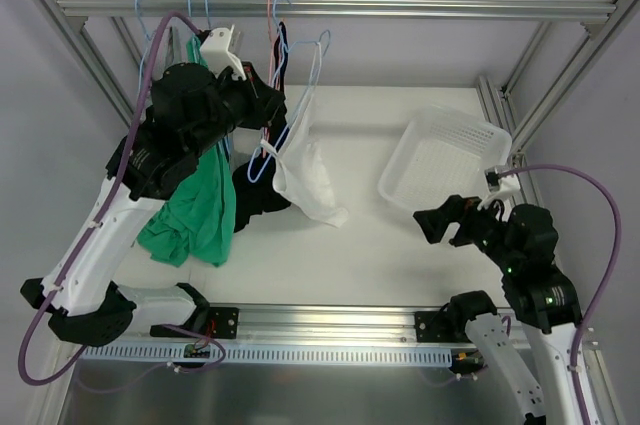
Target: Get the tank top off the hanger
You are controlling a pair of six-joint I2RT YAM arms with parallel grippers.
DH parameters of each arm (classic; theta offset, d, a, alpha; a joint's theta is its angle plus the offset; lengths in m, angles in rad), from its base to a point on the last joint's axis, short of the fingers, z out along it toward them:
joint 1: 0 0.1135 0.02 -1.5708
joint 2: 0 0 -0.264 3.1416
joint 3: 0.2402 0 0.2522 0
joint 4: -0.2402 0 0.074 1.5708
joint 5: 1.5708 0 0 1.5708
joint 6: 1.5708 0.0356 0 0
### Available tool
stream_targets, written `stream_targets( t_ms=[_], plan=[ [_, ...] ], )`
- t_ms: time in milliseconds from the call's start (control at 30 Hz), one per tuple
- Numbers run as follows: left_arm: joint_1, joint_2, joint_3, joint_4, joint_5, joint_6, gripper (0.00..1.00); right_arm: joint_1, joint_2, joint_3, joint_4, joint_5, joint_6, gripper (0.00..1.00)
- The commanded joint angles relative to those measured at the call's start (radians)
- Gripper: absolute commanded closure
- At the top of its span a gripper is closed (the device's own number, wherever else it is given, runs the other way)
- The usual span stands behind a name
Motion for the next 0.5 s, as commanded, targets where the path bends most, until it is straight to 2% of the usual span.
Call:
stream_targets(
  t_ms=[0, 133, 233, 267, 333, 467],
  plan=[
    [-0.005, -0.05, -0.049, 0.127, 0.065, -0.008, 1.0, 0.005, 0.083, -0.006, 0.164, -0.085, 0.025, 0.0],
    [-0.005, -0.126, -0.159, 0.128, 0.172, -0.04, 1.0, 0.004, 0.184, 0.026, 0.282, -0.201, 0.043, 0.01],
    [-0.005, -0.195, -0.265, 0.13, 0.325, -0.056, 1.0, 0.004, 0.278, 0.078, 0.356, -0.327, 0.051, 0.02],
    [-0.005, -0.209, -0.287, 0.13, 0.427, -0.047, 1.0, 0.008, 0.321, 0.089, 0.374, -0.358, 0.054, 0.04],
    [-0.005, -0.252, -0.359, 0.13, 0.509, -0.048, 1.0, 0.028, 0.358, 0.113, 0.426, -0.399, 0.049, 0.06],
    [-0.007, -0.338, -0.489, 0.133, 0.586, -0.093, 1.0, 0.103, 0.444, 0.155, 0.439, -0.323, 0.003, 0.14]
  ],
)
